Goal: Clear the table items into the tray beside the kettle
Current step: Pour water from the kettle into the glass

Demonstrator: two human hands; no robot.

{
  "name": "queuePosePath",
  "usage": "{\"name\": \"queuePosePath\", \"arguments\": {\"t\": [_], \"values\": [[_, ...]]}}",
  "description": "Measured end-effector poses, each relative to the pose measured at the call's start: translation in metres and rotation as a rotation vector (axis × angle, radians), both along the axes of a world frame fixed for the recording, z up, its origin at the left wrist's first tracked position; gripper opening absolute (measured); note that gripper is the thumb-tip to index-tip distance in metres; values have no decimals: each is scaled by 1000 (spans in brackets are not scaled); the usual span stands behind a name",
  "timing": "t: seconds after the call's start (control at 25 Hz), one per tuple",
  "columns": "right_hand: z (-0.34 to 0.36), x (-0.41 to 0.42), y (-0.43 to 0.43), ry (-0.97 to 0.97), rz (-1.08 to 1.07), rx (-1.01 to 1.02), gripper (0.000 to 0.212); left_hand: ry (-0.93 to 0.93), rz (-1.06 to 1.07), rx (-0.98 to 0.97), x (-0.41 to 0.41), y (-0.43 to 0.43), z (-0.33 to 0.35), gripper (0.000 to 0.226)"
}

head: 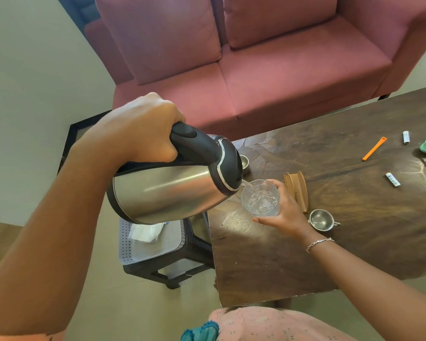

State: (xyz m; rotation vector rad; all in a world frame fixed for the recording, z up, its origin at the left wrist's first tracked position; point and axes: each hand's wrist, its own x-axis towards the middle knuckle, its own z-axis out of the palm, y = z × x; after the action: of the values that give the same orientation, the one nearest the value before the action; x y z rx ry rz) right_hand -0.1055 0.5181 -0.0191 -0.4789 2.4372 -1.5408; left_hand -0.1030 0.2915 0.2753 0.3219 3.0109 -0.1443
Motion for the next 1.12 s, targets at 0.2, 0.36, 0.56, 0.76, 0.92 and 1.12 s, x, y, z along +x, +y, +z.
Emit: {"name": "queuePosePath", "arguments": {"t": [0.2,0.36,0.56,0.76,0.92,1.12], "values": [[-3,0,2,0,2,4,95,-24,-7,1,0,2,1,29],[-6,2,8,-6,-20,0,94,-32,-4,1,1,6,2,29],[-9,6,11,-21,-26,-7,94,-35,-5,10,3,9,3,30],[-8,10,12,-14,-21,8,96,-39,-2,9,6,13,5,31],[-7,12,12,-12,-20,3,96,-45,0,10,8,15,6,33],[-7,14,12,-14,-17,9,96,-60,29,12,10,16,6,31]]}}
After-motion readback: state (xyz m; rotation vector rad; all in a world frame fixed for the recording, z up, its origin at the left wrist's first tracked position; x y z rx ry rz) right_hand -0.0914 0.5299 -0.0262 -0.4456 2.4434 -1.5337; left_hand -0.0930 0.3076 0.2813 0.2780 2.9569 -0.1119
